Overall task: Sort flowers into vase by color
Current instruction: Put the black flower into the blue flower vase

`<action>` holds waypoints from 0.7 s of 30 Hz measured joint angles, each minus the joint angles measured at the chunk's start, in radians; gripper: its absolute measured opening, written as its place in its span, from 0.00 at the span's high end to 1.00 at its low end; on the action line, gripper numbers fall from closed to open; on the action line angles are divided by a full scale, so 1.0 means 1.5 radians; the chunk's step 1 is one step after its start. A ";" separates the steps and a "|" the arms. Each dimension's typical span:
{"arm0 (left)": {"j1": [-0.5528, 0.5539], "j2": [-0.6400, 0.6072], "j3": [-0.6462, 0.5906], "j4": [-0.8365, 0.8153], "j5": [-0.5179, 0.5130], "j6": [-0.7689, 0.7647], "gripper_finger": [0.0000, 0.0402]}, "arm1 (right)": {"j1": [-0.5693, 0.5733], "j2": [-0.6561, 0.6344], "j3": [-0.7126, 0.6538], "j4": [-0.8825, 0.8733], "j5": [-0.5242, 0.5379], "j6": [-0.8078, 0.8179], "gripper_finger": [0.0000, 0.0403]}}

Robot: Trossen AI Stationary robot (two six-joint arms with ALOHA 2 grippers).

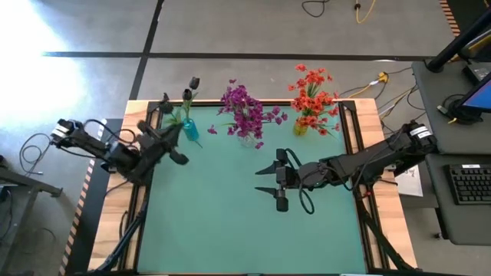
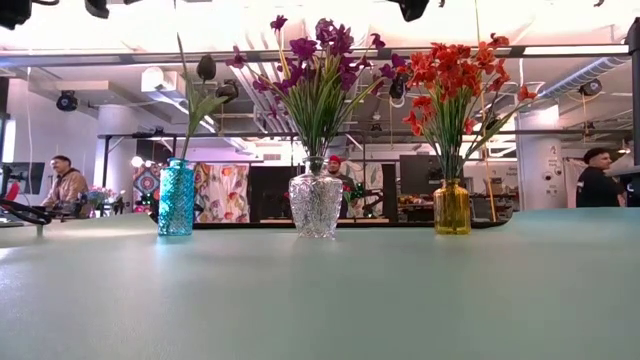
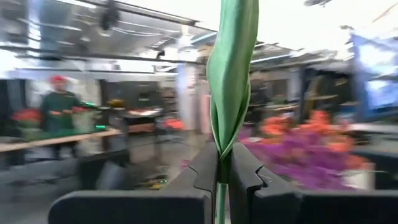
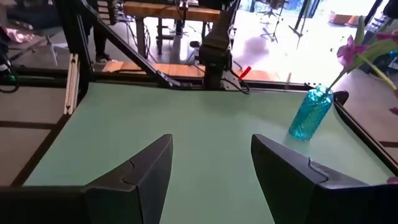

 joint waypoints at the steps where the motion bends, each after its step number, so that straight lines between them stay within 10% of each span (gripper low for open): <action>1: 0.009 -0.008 0.008 0.000 -0.008 0.030 1.00 | -0.001 0.000 0.000 0.002 0.000 0.000 0.47; 6: 0.084 -0.045 0.044 0.001 -0.114 0.186 1.00 | -0.003 0.000 0.000 0.011 0.000 0.000 0.47; 21: 0.345 -0.069 -0.010 -0.061 0.042 0.003 1.00 | -0.003 0.001 0.000 0.017 0.000 0.005 0.47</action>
